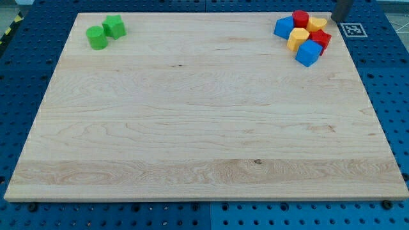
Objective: Separate the group of blocks
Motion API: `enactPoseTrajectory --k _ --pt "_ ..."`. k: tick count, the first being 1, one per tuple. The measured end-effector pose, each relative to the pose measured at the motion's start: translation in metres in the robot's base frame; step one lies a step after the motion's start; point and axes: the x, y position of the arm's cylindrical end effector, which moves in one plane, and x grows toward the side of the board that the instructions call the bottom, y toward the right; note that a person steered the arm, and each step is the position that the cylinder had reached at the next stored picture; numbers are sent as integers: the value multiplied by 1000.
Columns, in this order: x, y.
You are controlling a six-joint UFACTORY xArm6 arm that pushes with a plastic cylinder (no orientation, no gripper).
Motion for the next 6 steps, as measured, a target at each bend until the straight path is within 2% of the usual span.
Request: enactPoseTrajectory --k 6 --pt "14 -47"
